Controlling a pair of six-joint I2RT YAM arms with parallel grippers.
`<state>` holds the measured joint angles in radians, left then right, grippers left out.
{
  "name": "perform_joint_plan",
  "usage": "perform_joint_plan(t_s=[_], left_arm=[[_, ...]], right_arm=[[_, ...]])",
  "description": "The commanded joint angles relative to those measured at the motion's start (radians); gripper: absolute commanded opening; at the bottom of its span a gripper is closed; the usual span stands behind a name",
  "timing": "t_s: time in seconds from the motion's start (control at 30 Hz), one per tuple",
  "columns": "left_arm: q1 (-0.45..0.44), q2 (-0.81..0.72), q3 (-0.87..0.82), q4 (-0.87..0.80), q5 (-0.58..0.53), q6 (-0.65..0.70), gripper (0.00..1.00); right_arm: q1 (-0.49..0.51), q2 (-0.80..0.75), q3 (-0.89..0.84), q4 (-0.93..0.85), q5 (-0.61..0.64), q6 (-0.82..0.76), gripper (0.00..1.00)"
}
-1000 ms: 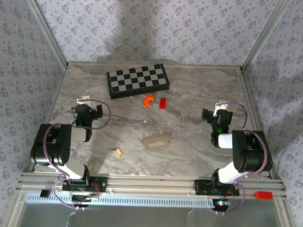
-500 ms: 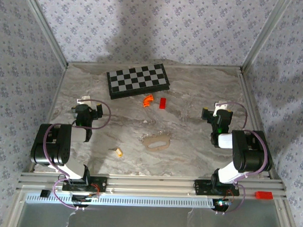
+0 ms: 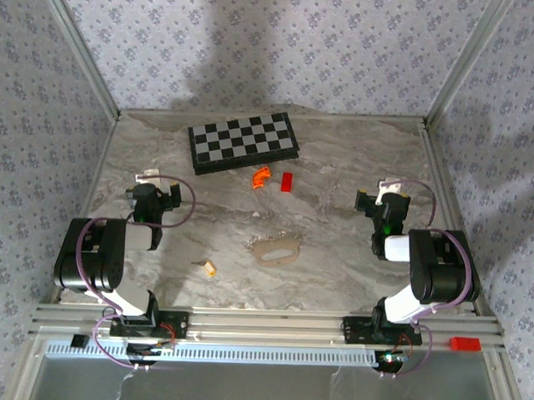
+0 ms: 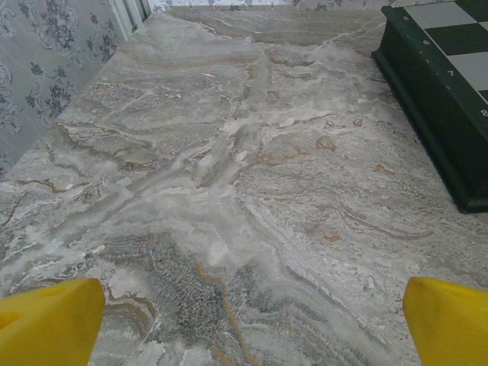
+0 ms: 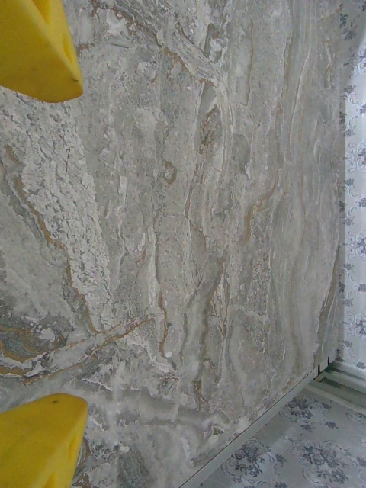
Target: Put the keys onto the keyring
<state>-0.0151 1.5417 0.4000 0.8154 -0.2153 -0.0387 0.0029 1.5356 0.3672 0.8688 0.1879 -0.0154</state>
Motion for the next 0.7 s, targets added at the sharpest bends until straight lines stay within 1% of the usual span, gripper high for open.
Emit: perform_joint_plan(t_s=[0.0, 0.13, 0.2, 0.33, 0.4, 0.47, 0.5, 0.53, 0.57, 0.6, 0.67], left_arm=[[0.0, -0.017, 0.002, 0.013, 0.026, -0.006, 1.0], [0.0, -0.058, -0.003, -0.011, 0.034, -0.003, 1.0], [-0.003, -0.095, 0.002, -0.057, 0.039, 0.004, 1.0], [-0.02, -0.202, 0.027, -0.215, 0.04, -0.001, 1.0], [-0.043, -0.271, 0.041, -0.334, 0.024, -0.017, 1.0], [-0.06, -0.337, 0.067, -0.465, 0.044, -0.064, 1.0], [-0.082, -0.377, 0.077, -0.531, 0.042, -0.052, 1.0], [-0.116, -0.415, 0.09, -0.585, 0.012, -0.048, 1.0], [-0.153, -0.468, 0.097, -0.642, -0.021, -0.073, 1.0], [-0.174, -0.521, 0.108, -0.711, -0.032, -0.104, 1.0], [-0.191, -0.605, 0.137, -0.827, -0.024, -0.187, 1.0]], right_arm=[[0.003, -0.003, -0.004, 0.025, 0.021, 0.009, 1.0], [0.018, -0.057, 0.029, -0.075, 0.02, -0.011, 1.0], [0.032, -0.097, 0.05, -0.144, 0.032, -0.025, 1.0], [0.088, -0.195, 0.069, -0.246, 0.094, -0.046, 1.0], [0.128, -0.26, 0.09, -0.336, 0.126, -0.035, 1.0], [0.16, -0.321, 0.123, -0.445, 0.163, 0.018, 1.0], [0.18, -0.347, 0.148, -0.515, 0.204, 0.064, 1.0], [0.197, -0.371, 0.173, -0.585, 0.246, 0.108, 1.0], [0.211, -0.393, 0.208, -0.677, 0.28, 0.177, 1.0], [0.219, -0.41, 0.241, -0.763, 0.283, 0.234, 1.0], [0.237, -0.428, 0.293, -0.866, 0.246, 0.28, 1.0]])
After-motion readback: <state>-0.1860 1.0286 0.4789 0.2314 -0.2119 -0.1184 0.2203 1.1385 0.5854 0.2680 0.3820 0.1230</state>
